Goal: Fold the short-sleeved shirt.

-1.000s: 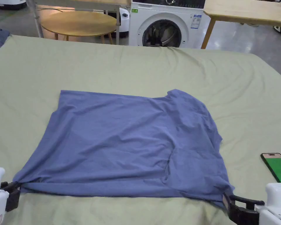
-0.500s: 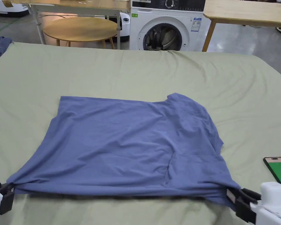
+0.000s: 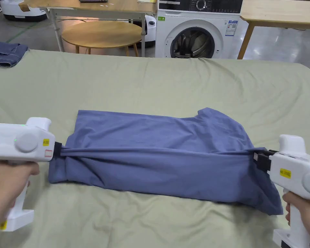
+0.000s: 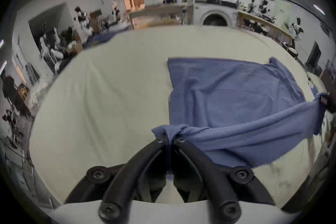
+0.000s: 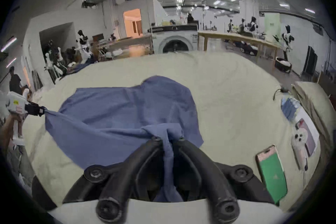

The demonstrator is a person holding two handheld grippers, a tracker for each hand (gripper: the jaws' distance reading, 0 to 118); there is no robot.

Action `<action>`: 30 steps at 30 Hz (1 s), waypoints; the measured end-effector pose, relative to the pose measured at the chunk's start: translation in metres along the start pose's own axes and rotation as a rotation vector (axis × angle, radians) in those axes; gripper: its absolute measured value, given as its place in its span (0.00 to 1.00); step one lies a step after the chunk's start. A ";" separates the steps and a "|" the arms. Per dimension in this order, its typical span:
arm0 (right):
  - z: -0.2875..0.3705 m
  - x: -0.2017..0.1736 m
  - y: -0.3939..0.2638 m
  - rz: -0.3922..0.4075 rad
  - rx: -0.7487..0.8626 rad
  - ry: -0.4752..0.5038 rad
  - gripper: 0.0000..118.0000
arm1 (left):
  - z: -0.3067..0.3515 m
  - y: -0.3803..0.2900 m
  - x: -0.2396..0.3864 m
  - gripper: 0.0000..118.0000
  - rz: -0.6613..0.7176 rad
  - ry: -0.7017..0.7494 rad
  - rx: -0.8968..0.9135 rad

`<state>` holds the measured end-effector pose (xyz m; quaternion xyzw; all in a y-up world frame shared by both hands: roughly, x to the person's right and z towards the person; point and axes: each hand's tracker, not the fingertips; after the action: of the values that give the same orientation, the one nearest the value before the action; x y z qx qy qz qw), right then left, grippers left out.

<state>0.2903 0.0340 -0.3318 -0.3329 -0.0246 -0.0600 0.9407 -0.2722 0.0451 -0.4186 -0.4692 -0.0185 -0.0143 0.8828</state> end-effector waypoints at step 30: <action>0.167 -0.147 -0.110 0.126 0.327 0.111 0.00 | 0.137 -0.174 0.042 0.00 -0.022 -0.033 0.460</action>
<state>0.1293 0.0683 -0.1455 -0.1725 0.0389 -0.0143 0.9841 -0.2405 0.0609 -0.1962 -0.2555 -0.0408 -0.0117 0.9659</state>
